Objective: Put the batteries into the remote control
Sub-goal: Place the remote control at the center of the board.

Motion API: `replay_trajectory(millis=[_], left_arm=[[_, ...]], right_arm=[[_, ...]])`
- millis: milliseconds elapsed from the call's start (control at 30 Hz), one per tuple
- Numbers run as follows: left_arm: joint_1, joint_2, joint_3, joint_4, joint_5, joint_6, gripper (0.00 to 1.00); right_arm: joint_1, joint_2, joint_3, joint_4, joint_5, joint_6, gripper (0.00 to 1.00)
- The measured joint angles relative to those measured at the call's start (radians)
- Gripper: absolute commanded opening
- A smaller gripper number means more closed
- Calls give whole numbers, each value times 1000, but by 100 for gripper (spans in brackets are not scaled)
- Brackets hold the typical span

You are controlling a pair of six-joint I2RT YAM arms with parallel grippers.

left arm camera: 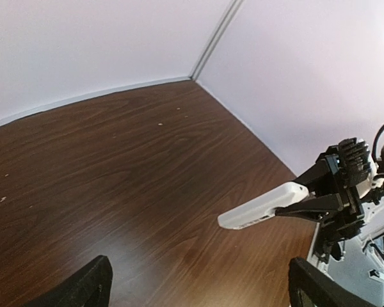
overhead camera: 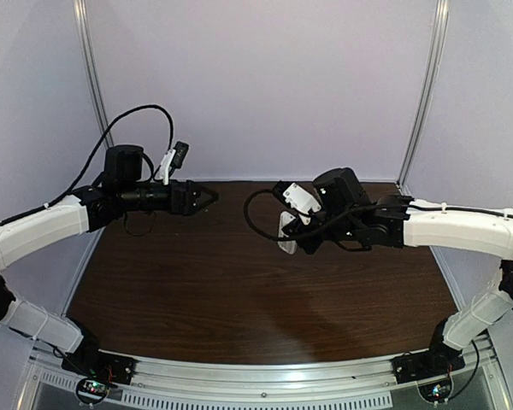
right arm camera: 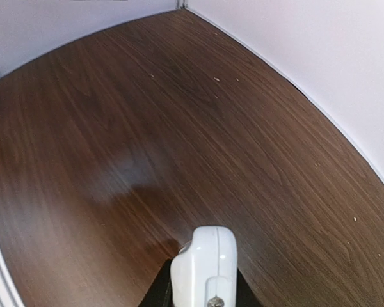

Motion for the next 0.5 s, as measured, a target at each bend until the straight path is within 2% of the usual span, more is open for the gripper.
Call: replay_trajectory(millis=[267,500], left_arm=[[70,-57,-40,-99,-155,14,98],[82,-78,-92,-104,-195,14,97]], right_arm=[[22,207,6,84,257,-61,12],[71,351,22,140,386,-130,14]])
